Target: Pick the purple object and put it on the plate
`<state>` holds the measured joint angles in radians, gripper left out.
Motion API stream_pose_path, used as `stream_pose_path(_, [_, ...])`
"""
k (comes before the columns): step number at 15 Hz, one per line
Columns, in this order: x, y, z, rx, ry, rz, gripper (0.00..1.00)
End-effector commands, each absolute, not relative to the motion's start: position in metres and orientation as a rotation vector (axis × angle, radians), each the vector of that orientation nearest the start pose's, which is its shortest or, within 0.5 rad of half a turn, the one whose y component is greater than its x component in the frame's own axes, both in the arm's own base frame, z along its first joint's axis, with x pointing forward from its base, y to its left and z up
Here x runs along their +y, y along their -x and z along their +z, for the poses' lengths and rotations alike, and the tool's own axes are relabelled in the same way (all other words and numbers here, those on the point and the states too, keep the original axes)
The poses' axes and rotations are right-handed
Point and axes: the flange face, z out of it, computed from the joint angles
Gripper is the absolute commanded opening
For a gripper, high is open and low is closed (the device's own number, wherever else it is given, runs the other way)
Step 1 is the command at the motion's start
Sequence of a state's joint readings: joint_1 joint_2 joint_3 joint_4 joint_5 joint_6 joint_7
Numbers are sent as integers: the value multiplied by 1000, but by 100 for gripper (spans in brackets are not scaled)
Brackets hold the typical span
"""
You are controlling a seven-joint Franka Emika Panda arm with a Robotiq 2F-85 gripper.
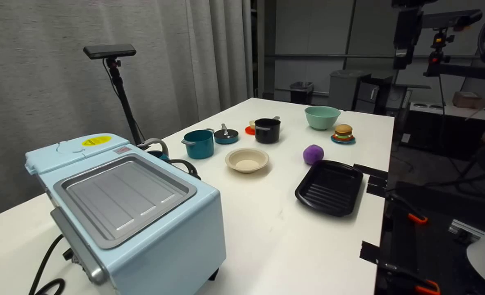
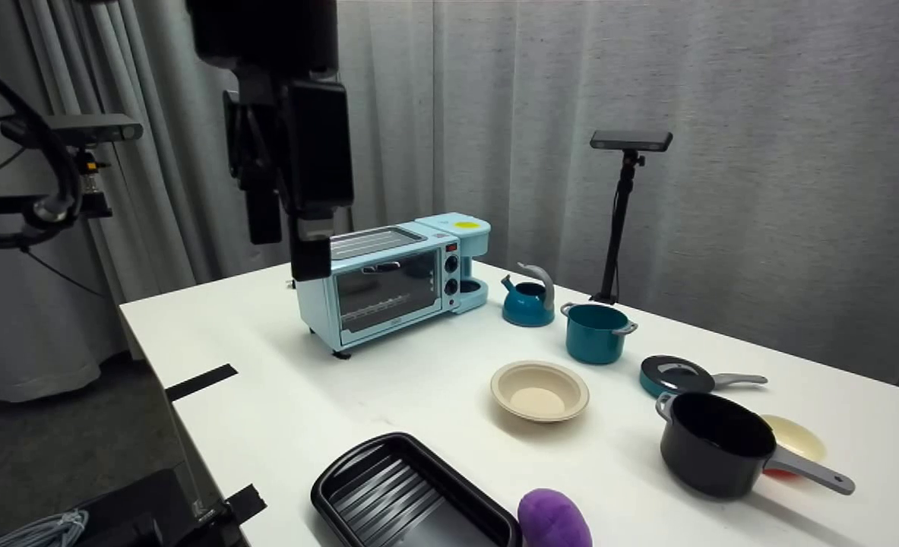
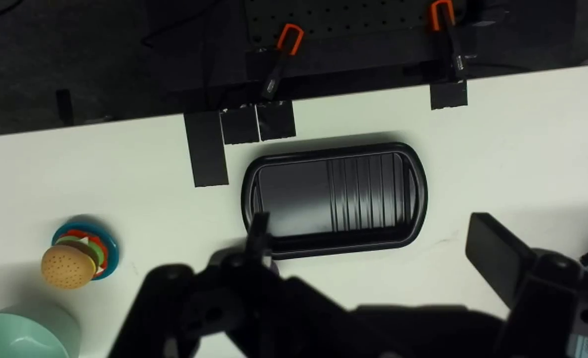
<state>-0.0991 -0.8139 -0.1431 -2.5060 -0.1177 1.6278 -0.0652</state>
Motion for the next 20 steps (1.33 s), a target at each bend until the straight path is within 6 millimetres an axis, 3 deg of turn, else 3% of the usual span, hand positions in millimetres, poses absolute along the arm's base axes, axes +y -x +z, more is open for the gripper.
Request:
stream_pose_path(1, [-107,-322,525,225,3128,111,100])
stream_pose_path(5, [-127,-366,502,276,3139,97,100])
stream_pose_path(8, [-146,-401,472,326,3141,4,100])
stream_pose_path(14, [-169,-452,394,366,3170,-58,100])
stream_pose_path(20, [-184,-481,305,416,3226,-6,100])
